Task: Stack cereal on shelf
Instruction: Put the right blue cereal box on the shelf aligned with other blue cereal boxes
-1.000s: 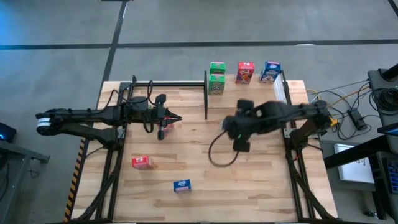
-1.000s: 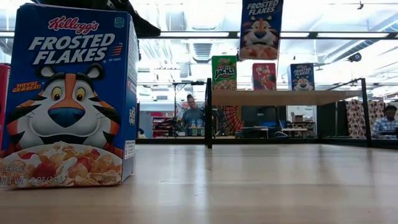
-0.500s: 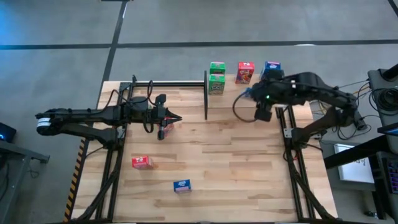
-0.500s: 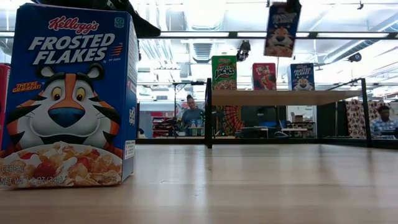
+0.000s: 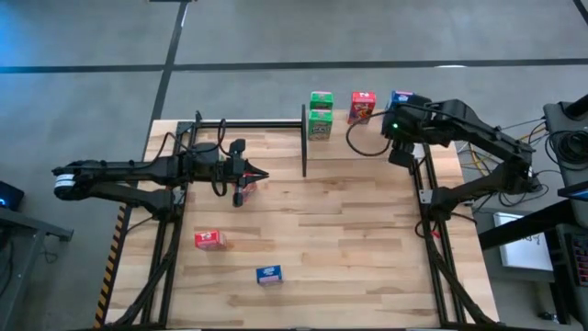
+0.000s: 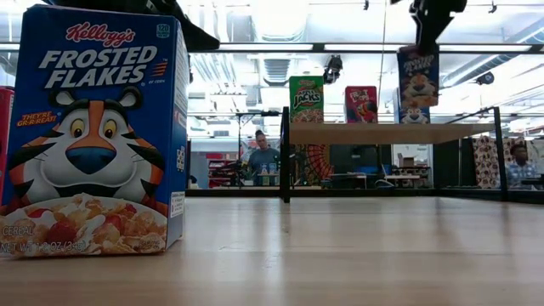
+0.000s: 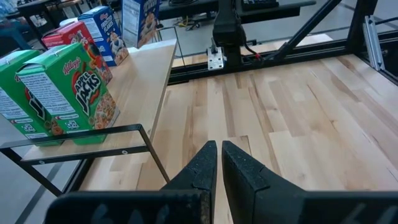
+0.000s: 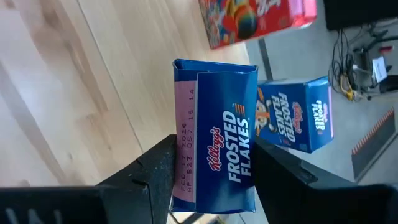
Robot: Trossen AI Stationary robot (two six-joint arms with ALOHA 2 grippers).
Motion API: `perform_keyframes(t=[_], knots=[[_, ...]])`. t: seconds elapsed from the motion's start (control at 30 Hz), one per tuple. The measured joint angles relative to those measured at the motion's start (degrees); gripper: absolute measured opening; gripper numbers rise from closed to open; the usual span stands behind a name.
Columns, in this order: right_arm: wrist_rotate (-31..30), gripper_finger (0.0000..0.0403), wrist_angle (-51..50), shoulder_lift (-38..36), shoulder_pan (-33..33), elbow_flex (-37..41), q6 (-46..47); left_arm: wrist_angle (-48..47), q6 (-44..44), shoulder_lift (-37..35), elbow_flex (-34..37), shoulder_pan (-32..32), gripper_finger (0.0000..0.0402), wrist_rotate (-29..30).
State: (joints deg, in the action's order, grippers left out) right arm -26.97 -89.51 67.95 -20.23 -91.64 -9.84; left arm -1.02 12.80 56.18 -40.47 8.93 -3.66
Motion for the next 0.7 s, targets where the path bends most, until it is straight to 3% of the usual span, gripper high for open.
perform_keyframes(t=[0.37,0.7], knots=[[7.9,0.0178,2.0,0.8,-6.0,1.0,-2.9,0.0,0.0,0.0,0.0,0.0,0.0007,0.0],[7.7,0.0178,6.8,0.8,-7.6,4.1,-1.2,0.0,0.0,0.0,0.0,0.0,0.0007,0.0]])
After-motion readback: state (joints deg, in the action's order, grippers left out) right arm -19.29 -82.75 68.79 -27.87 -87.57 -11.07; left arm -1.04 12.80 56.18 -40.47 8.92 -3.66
